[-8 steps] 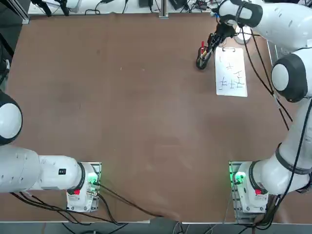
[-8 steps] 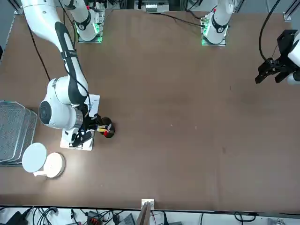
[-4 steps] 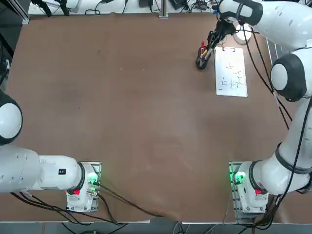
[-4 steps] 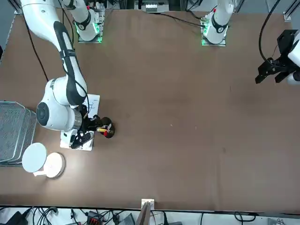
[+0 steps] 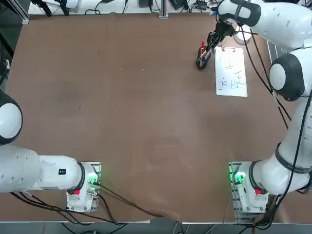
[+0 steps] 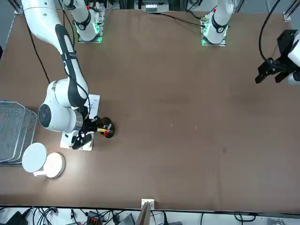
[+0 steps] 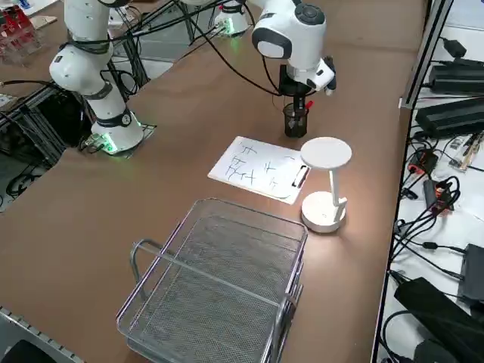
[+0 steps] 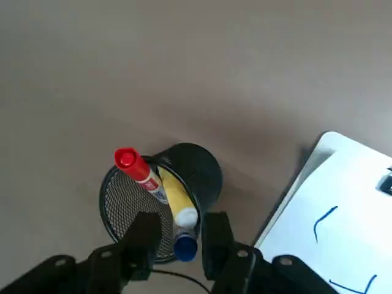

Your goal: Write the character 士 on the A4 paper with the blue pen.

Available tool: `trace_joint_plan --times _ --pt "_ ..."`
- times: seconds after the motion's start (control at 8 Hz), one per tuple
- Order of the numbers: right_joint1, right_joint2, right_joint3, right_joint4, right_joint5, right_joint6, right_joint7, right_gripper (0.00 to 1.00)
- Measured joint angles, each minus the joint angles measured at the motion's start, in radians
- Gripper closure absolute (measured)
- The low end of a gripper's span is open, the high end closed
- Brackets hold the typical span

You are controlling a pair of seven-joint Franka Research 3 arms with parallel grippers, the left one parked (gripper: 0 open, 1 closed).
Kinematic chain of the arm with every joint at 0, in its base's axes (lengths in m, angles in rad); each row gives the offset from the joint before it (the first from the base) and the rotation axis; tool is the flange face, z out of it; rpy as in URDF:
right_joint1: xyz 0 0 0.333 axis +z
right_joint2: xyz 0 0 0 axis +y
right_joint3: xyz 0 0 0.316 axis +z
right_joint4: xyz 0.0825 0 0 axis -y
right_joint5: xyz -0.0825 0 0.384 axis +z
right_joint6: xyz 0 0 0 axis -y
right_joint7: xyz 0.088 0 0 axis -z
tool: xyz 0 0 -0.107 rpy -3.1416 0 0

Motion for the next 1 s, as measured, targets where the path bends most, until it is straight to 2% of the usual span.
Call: trace_joint_plan --times 1.0 --pt "0.002 0.002 0.000 0.000 -0.015 0.000 0.000 0.63"
